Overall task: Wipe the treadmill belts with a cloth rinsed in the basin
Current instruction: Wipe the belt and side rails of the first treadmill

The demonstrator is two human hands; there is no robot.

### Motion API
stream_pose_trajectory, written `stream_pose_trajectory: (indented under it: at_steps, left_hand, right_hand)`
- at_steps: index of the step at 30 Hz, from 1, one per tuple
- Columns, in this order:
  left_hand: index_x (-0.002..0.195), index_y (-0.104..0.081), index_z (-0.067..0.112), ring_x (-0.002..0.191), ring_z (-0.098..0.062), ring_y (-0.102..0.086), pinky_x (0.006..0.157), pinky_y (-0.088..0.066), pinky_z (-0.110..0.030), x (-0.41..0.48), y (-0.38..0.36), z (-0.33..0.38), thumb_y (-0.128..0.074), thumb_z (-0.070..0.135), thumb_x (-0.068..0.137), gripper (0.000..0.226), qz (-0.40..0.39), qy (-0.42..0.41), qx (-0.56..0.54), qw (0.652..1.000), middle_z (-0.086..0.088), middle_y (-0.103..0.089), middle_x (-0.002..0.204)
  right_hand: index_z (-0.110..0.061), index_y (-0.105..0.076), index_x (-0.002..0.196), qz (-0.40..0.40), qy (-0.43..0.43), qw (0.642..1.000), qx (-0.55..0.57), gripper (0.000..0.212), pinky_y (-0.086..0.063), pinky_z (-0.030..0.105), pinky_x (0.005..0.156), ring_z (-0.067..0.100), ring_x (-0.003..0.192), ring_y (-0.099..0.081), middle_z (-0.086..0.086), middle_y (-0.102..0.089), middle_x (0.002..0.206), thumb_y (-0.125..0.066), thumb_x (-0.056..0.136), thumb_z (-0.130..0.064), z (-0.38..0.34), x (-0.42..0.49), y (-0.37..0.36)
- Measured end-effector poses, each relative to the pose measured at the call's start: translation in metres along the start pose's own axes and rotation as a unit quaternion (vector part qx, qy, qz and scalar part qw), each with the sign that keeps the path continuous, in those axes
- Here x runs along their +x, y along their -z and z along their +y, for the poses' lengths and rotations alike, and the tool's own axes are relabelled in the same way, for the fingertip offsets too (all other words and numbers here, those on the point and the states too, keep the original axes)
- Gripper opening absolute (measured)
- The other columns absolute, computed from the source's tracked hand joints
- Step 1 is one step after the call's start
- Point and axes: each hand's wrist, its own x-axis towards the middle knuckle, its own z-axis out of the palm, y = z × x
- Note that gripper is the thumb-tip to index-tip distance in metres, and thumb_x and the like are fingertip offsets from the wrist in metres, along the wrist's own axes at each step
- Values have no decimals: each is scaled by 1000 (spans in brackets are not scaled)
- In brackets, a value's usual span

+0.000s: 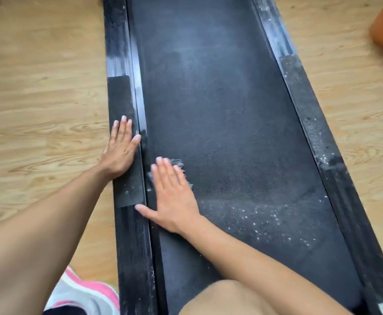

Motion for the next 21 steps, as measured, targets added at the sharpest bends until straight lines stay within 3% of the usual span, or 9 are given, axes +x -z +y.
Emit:
stream_pose_trajectory:
  at_steps: [4,11,13,16,18,21]
  left_hand:
    - [168,5,23,156,-6,26,130,1,-54,-16,2,16,-17,63,107,75,15,43,22,999,15,24,170]
    - [167,-12,10,163,-22,2,131,-4,-50,-82,0,46,-20,65,102,86,6,13,154,988,-5,6,176]
    - [167,-11,8,162,-19,6,132,-3,-47,-107,-3,46,-28,72,97,96,-20,5,142,990,-3,10,175]
    - [166,6,6,158,-17,21,131,2,-39,-127,-2,55,-52,85,78,132,-114,37,102,988,-1,28,170]
    - [163,15,4,157,-19,26,129,3,-35,-122,9,61,-66,88,65,153,-181,47,140,972,-5,35,167]
    - [162,16,3,160,-22,16,130,-2,-32,-107,41,71,-73,86,60,159,-278,55,199,938,-11,33,168]
  right_hand:
    - [-9,-6,167,8,94,995,-29,102,-5,44,130,22,162,11,10,4,175,-32,97,-79,22,-11,-6]
    - [-15,7,167,34,-113,993,33,99,1,41,131,16,159,22,2,19,174,-23,98,-80,166,-94,13]
    - [-16,12,166,40,-181,982,24,100,2,41,132,16,158,24,3,22,173,-18,98,-82,226,-129,19]
    - [-16,17,165,14,-231,973,25,101,3,40,132,15,157,27,3,27,171,-11,96,-84,285,-167,25]
    - [-16,17,165,13,-227,973,33,102,7,37,131,14,157,27,3,27,172,-15,96,-84,291,-171,24]
    - [-16,15,165,22,-228,972,51,100,8,36,130,15,158,25,3,25,172,-21,98,-80,283,-166,27]
